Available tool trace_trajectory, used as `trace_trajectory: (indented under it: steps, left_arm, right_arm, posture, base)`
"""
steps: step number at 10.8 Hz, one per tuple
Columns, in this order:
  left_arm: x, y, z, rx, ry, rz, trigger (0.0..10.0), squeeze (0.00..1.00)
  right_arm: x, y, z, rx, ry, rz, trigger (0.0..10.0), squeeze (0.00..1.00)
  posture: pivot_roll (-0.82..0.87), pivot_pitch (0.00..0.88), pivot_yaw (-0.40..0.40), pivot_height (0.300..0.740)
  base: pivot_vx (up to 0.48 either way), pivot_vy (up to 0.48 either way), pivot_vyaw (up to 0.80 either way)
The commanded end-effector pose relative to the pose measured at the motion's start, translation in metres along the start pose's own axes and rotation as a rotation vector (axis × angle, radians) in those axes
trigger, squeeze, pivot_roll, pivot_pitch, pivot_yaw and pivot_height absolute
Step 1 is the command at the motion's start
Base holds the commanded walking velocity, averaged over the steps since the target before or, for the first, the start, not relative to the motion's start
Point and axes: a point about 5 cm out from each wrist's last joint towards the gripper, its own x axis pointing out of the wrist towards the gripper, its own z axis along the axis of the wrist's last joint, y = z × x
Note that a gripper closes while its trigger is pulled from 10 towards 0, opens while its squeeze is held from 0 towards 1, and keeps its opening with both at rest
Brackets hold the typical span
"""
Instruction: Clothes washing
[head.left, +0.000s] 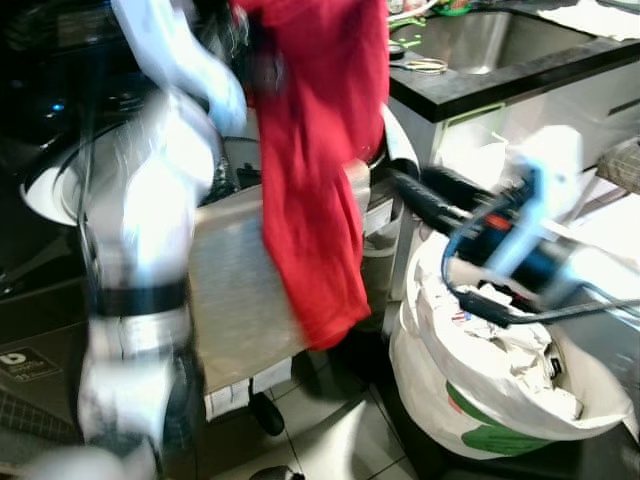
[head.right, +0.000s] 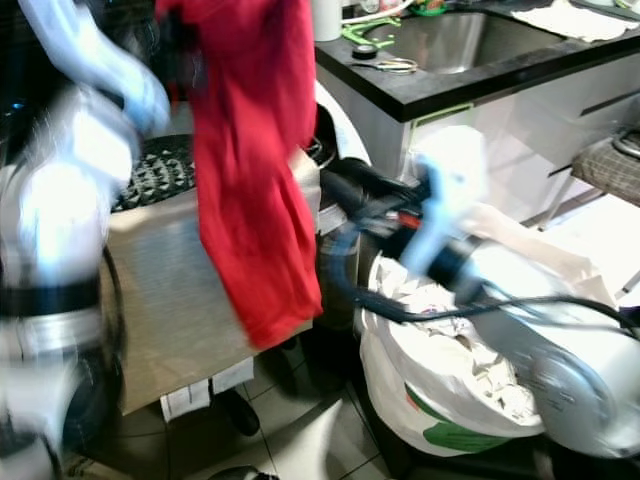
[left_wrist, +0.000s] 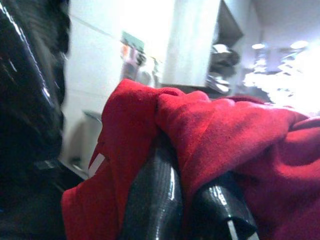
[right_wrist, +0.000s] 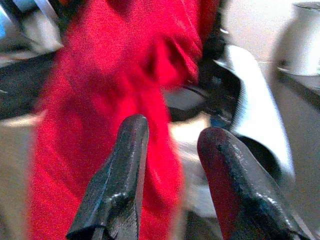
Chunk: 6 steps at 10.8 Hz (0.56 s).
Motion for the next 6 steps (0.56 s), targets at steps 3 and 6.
trace_trajectory:
  steps: [3, 6]
  left_arm:
    - [0.031, 0.018, 0.012, 0.245, -0.002, 0.15, 0.0, 0.0]
    - [0.034, 0.064, -0.001, 0.495, 0.057, 0.476, 0.0, 0.0]
  right_arm:
    - [-0.006, -0.009, 0.011, -0.055, -0.063, -0.082, 10.0, 0.0]
    - [-0.002, -0.003, 0.014, -0.045, -0.107, -0.078, 10.0, 0.0]
  posture:
    - [-0.1, 0.0, 0.132, 0.74]
    - [-0.1, 0.0, 0.139, 0.74]
  base:
    - [0.0, 0.0, 0.0]
    - [0.0, 0.0, 0.0]
